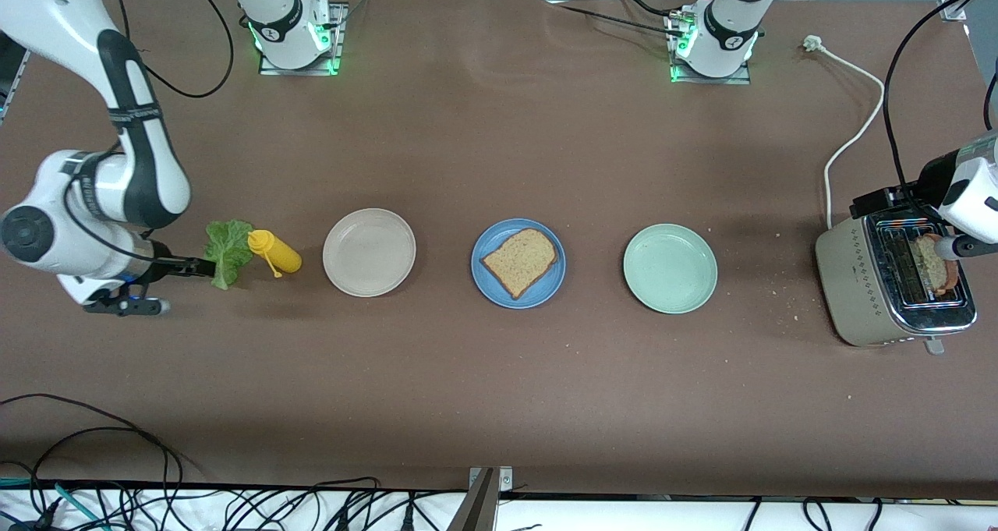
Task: Make sandwich in blue plate with both arms
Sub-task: 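Grasp the green lettuce leaf with the right gripper and lift it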
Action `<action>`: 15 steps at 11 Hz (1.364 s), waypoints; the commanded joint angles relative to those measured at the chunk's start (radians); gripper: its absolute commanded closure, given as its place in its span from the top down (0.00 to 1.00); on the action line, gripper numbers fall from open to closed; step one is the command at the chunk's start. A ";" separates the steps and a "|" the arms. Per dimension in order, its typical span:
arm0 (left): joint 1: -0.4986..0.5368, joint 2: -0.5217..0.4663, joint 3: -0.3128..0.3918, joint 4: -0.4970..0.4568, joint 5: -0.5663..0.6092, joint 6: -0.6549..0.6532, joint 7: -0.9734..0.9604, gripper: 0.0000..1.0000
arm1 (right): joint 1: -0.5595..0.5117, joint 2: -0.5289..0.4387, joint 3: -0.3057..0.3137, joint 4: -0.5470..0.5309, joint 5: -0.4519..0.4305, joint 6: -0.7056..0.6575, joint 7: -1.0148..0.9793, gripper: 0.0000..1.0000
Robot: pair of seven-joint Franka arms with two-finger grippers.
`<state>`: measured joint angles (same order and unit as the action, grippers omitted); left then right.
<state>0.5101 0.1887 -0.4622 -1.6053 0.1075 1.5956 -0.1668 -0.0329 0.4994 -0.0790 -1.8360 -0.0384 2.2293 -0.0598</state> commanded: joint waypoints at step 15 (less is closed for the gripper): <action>0.030 -0.015 -0.004 -0.005 -0.017 -0.045 0.082 1.00 | -0.007 -0.039 0.001 0.090 -0.011 -0.272 -0.141 0.12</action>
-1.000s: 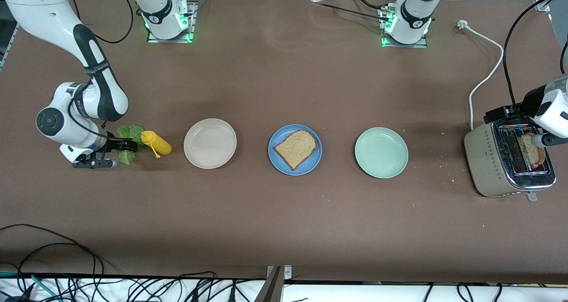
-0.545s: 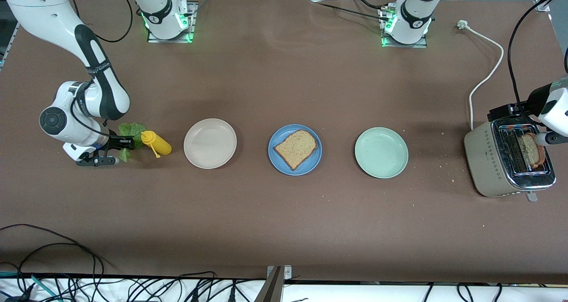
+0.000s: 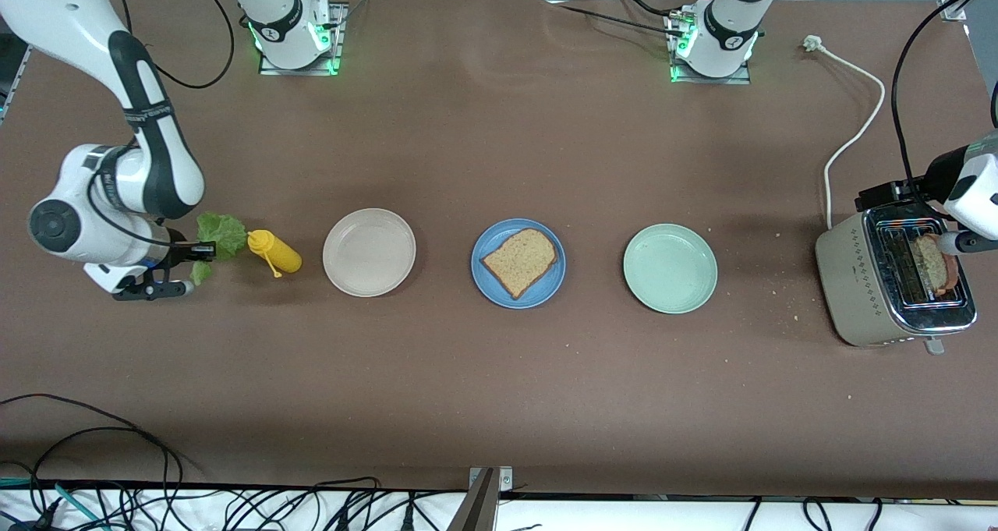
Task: Make sandwich in blue plate with both arms
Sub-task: 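Grasp the green lettuce leaf with the right gripper and lift it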
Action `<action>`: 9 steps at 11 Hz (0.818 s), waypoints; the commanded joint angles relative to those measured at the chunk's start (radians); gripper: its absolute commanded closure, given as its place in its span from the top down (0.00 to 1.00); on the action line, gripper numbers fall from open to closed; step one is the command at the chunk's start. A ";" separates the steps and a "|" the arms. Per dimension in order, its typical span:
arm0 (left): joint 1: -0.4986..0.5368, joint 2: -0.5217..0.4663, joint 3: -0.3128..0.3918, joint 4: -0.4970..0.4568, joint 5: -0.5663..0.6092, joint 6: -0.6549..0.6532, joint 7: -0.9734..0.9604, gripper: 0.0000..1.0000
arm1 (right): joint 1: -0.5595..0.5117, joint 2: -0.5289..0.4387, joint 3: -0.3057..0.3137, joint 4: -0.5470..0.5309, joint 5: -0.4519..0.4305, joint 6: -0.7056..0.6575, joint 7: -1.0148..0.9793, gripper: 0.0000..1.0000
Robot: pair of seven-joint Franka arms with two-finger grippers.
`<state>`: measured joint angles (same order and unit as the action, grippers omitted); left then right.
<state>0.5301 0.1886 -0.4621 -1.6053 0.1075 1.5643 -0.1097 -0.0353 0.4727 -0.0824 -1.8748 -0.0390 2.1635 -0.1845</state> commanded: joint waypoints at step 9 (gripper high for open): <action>0.008 -0.017 -0.004 -0.004 -0.017 -0.013 0.024 1.00 | 0.034 -0.032 0.195 0.500 0.070 -0.837 0.366 0.13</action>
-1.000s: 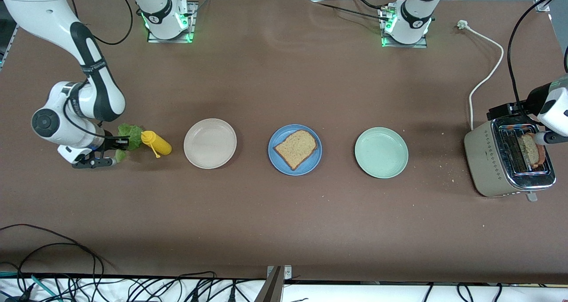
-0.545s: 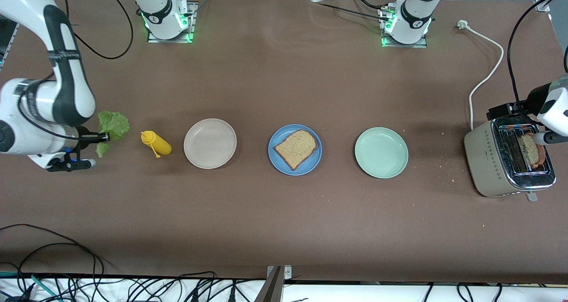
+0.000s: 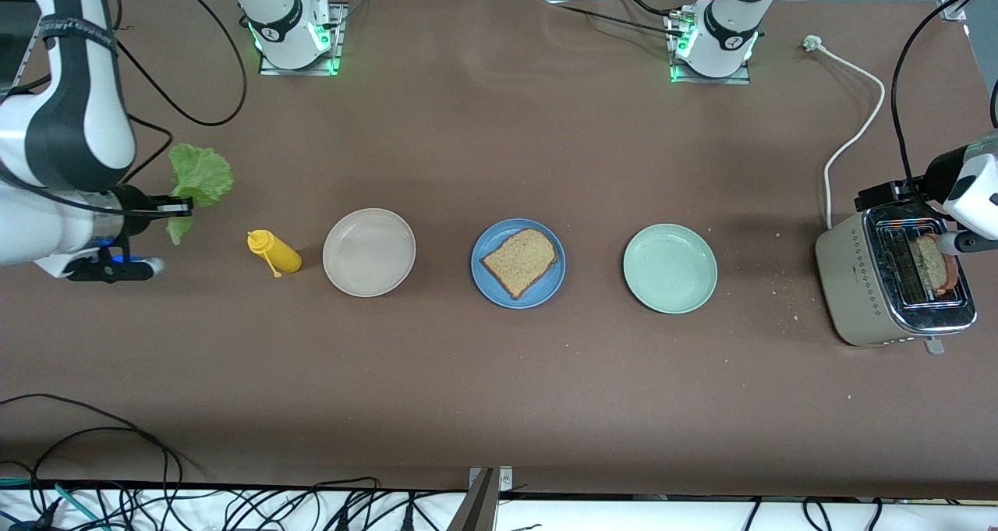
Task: Make sandwich in blue plate with both arms
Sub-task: 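Grasp the green lettuce leaf with the right gripper and lift it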
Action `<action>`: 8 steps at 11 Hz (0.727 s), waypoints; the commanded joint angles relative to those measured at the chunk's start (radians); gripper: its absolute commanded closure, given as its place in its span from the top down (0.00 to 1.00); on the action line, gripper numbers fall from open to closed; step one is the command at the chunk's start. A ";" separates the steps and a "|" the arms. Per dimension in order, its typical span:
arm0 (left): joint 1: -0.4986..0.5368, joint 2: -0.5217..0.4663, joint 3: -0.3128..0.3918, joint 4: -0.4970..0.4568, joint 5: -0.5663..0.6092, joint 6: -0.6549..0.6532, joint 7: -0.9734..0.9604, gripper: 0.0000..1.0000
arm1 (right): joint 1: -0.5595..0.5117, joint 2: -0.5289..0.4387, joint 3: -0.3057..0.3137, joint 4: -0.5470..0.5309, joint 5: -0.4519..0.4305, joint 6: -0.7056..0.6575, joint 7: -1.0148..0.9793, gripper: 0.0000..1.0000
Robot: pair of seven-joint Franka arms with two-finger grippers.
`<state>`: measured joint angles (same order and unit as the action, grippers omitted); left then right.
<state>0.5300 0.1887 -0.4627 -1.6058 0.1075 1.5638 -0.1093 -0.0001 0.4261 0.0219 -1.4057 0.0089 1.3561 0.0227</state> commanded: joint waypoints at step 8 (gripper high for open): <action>0.008 -0.015 -0.004 -0.006 -0.015 -0.013 0.023 1.00 | 0.355 0.164 0.159 0.027 0.060 0.378 0.866 0.14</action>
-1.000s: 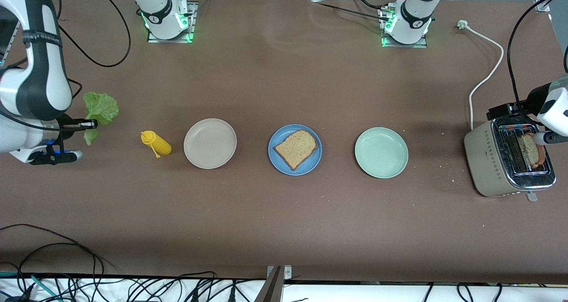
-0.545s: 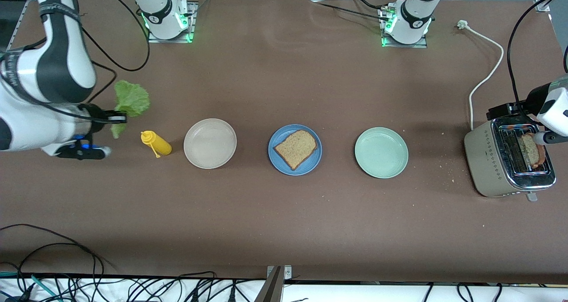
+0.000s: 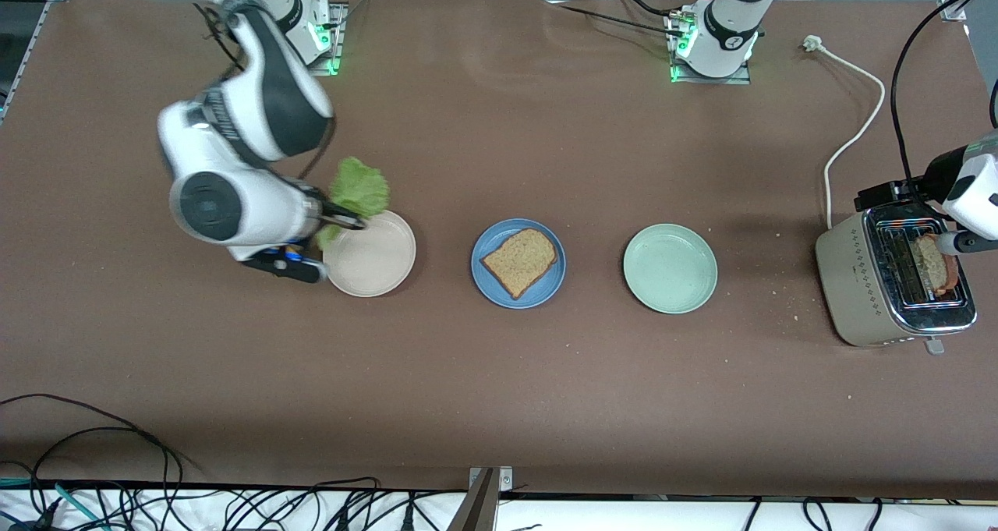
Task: Make sandwich in blue plate with both arms
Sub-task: 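Grasp the green lettuce leaf with the right gripper and lift it, then lower the lettuce onto the bread and open the right gripper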
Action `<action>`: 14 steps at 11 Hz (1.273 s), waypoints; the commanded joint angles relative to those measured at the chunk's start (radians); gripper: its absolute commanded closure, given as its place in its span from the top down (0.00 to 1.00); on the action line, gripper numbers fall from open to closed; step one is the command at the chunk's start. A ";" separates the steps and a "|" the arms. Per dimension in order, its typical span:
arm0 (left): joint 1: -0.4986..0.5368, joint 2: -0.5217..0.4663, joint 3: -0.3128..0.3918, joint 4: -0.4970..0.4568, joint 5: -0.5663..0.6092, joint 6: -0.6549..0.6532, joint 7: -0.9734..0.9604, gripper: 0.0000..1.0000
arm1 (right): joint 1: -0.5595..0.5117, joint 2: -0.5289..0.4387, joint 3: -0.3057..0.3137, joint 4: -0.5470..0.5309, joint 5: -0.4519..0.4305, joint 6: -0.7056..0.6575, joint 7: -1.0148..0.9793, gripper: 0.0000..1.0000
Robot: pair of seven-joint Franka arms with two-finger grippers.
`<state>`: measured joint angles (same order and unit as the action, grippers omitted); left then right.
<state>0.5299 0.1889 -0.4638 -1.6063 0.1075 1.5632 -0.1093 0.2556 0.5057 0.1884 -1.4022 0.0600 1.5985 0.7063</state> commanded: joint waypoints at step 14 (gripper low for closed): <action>0.009 -0.016 -0.004 -0.009 -0.017 -0.012 0.023 1.00 | 0.346 0.335 -0.032 0.028 -0.032 0.894 0.710 1.00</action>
<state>0.5300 0.1895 -0.4640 -1.6081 0.1075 1.5614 -0.1093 0.5905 0.8689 0.1754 -1.3840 0.0594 2.5057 1.4013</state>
